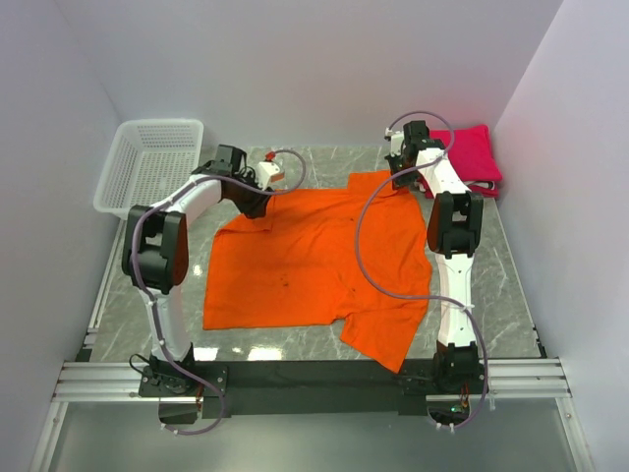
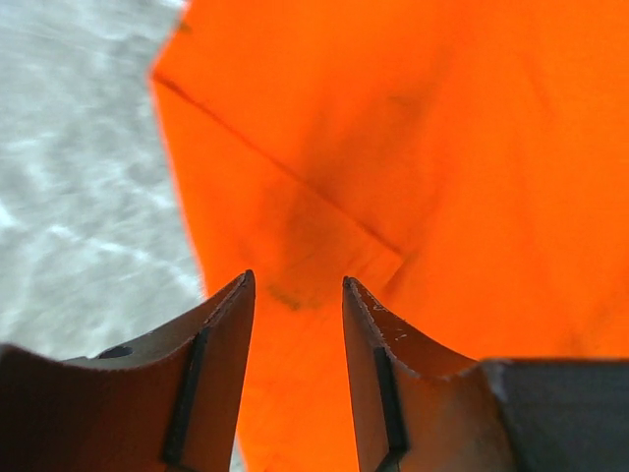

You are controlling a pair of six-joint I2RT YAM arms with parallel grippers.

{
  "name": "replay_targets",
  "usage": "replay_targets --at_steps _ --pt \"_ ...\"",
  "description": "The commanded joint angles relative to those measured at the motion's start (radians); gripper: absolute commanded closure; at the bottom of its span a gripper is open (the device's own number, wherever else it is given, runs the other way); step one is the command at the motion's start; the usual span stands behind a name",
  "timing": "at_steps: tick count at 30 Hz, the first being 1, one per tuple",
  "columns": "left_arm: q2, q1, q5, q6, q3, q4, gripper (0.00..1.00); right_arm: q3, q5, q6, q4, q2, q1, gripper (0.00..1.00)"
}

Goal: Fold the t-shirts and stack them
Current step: Flatten the tshirt out

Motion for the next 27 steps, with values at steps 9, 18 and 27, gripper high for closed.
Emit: replay_targets --at_steps 9,18,27 --pt "0.091 -0.072 -0.076 -0.056 0.034 -0.032 0.52 -0.009 0.003 -0.007 0.042 -0.093 -0.001 1.0" --pt "0.117 -0.08 -0.061 -0.065 0.043 -0.058 0.55 -0.005 0.01 -0.014 0.042 -0.087 -0.003 1.0" --pt "0.068 -0.062 -0.067 -0.056 0.052 -0.074 0.71 -0.006 0.01 -0.022 0.042 -0.098 -0.001 1.0"
